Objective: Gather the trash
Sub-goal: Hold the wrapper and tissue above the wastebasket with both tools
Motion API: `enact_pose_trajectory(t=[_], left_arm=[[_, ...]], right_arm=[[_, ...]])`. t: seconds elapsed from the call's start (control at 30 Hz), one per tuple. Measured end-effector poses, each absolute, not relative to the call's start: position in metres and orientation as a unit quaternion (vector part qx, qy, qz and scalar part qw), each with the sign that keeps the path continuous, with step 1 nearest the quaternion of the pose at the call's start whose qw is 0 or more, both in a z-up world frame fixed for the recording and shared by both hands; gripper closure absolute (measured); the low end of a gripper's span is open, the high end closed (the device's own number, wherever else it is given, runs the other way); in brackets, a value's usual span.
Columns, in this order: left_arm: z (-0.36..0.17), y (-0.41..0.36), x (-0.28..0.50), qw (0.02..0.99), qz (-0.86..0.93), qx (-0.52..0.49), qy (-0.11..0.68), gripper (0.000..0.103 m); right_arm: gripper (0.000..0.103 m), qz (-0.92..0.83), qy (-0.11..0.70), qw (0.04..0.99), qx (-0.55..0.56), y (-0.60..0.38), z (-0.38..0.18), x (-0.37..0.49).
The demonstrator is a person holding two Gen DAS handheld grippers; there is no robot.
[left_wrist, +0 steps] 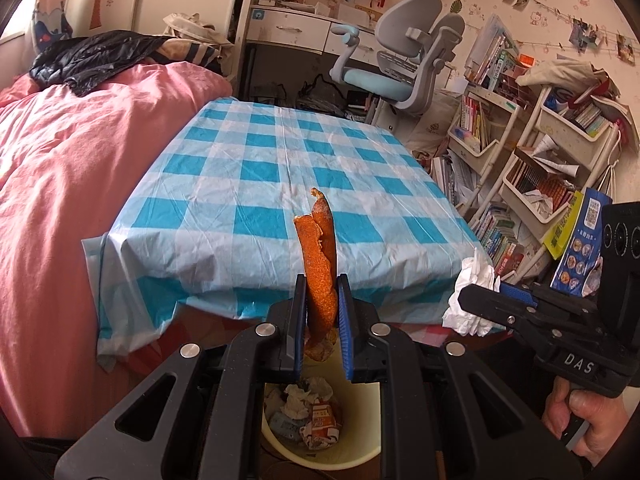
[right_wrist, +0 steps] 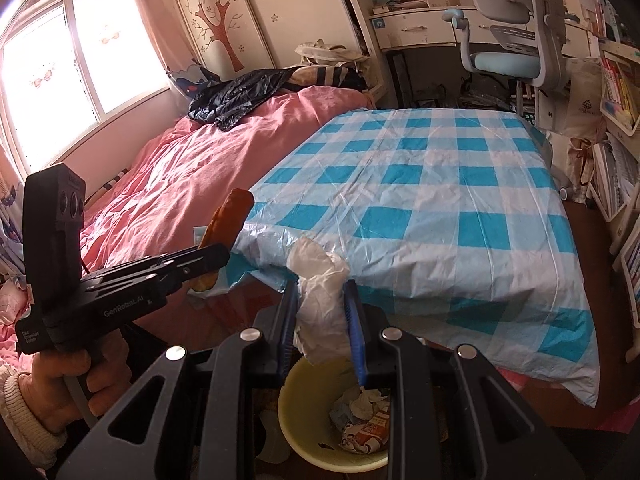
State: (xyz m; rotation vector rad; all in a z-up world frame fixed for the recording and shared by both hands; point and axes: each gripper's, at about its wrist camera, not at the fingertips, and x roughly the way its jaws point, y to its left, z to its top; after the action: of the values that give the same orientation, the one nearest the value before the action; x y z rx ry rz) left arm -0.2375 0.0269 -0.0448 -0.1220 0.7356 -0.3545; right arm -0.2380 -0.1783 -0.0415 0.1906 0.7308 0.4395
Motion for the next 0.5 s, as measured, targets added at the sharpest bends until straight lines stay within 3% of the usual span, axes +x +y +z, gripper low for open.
enact_pose_trajectory(t=[0.5], left_arm=[[-0.054, 0.013, -0.263, 0.913, -0.176, -0.024, 0.367, 0.089]], right_arm=[[0.077, 0.214, 0.362, 0.898, 0.128, -0.191, -0.048, -0.256]])
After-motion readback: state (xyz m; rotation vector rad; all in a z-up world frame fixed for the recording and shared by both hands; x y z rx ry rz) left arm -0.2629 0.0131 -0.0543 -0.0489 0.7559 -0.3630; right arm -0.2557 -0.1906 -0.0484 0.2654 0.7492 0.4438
